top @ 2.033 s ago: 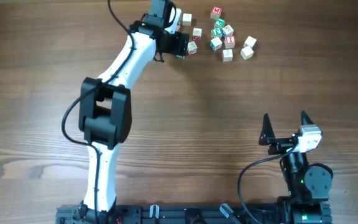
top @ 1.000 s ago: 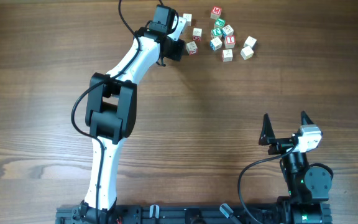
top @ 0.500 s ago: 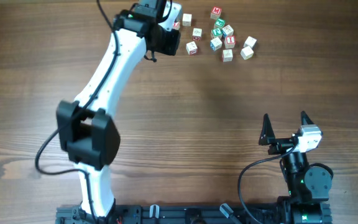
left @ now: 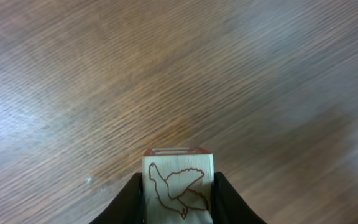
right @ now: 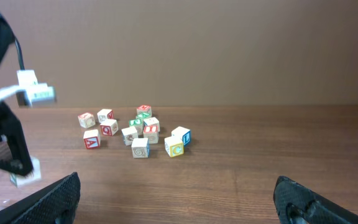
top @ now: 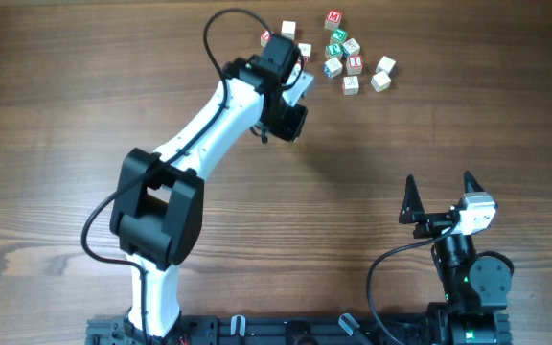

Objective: Form a circle

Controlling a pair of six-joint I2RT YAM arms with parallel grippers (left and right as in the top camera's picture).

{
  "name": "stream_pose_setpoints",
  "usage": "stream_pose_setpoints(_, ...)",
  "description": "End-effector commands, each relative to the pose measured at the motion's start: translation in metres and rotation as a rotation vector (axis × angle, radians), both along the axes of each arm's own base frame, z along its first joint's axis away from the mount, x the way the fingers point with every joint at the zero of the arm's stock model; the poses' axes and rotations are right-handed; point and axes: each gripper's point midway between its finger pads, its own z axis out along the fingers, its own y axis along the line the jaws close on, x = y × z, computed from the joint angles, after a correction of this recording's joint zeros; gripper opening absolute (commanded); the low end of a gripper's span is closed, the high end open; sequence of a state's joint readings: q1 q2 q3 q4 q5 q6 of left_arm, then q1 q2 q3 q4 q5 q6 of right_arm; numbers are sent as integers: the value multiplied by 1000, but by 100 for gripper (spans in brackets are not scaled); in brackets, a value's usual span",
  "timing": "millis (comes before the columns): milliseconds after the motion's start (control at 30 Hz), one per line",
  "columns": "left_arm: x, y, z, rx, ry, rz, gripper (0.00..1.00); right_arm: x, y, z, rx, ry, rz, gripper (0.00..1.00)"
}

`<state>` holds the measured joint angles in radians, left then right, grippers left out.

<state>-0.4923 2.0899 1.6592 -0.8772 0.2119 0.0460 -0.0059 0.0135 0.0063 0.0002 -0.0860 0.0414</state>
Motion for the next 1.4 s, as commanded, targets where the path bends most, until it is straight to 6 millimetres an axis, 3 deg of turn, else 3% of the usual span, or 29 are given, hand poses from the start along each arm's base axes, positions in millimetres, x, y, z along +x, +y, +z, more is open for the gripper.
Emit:
stream_pose_setpoints(0, -15, 8, -28, 10, 56, 11, 24, 0, 1, 2, 14, -9, 7, 100)
stream_pose_setpoints(133, -21, 12, -38, 20, 74, 11, 25, 0, 1, 2, 13, -9, 7, 100)
stream_pose_setpoints(467, -22, 12, -38, 21, 75, 11, 32, 0, 1, 2, 13, -9, 7, 100)
stream_pose_setpoints(567, -20, 13, -37, 28, 68, 13, 38, 0, 1, 2, 13, -9, 7, 100)
stream_pose_setpoints(600, -19, 15, -37, 38, 59, 17, 46, 0, 1, 2, 13, -8, 7, 100)
stream_pose_setpoints(700, -16, 17, -31, 47, 39, 21, 100, 0, 1, 2, 14, -9, 7, 100)
stream_pose_setpoints(767, -15, 16, -24, 39, 23, 21, 100, 0, 1, 2, 13, -9, 7, 100)
stream_pose_setpoints(867, -11, 14, -1, 14, -21, 22, 100, 0, 1, 2, 13, -9, 7, 100)
stream_pose_setpoints(967, -6, 11, 35, -26, -91, 30, 100, 0, 1, 2, 13, -9, 7, 100)
stream_pose_setpoints(1167, -9, 14, 142, -152, -307, 51, 100, 0, 1, 2, 13, -9, 7, 100)
stream_pose_setpoints(1267, -12, 35, 184, -153, -416, 97, 100, 0, 1, 2, 14, -9, 7, 100)
stream_pose_setpoints(1367, -14, 87, 211, -83, -477, 263, 100, 0, 1, 2, 13, -9, 7, 100)
